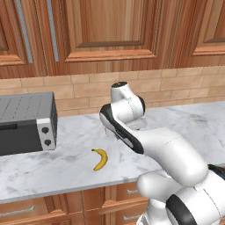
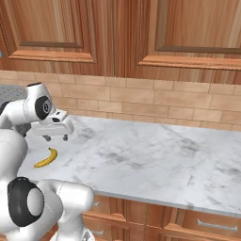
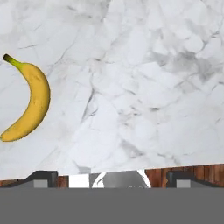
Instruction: Place the banana in the correct fridge rack based on whether it is a fruit or vegetable. Finally, close the fridge door.
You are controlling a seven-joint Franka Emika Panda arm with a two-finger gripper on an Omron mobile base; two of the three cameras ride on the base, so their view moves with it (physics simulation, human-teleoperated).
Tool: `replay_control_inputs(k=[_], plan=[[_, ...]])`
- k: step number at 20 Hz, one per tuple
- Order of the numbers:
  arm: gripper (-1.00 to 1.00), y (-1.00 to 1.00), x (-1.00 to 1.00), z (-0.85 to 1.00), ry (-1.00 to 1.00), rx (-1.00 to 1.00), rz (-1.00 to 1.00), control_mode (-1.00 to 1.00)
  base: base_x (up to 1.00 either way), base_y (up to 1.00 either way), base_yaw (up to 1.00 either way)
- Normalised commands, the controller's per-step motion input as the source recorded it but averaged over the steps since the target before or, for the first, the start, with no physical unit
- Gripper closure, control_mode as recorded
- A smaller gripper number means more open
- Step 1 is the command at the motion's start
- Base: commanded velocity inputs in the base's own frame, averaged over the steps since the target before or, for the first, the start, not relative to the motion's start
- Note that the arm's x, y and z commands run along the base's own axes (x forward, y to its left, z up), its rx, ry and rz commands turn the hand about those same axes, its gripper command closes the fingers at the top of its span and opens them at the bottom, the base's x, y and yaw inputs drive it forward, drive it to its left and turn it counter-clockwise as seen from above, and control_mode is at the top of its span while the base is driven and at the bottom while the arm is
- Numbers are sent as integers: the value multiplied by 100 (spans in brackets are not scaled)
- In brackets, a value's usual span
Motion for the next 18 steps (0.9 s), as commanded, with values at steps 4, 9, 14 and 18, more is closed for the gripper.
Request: replay_control_inputs(k=[4,9,14,18], plan=[[-100,78,3,-99,17,-1,-6,-100,0,0,0],[-100,57,21,-71,19,0,-1,-100,0,0,0],[-100,12,19,-32,0,0,-4,-100,0,0,0],[-100,28,23,-36,0,0,-7,-100,0,0,0]])
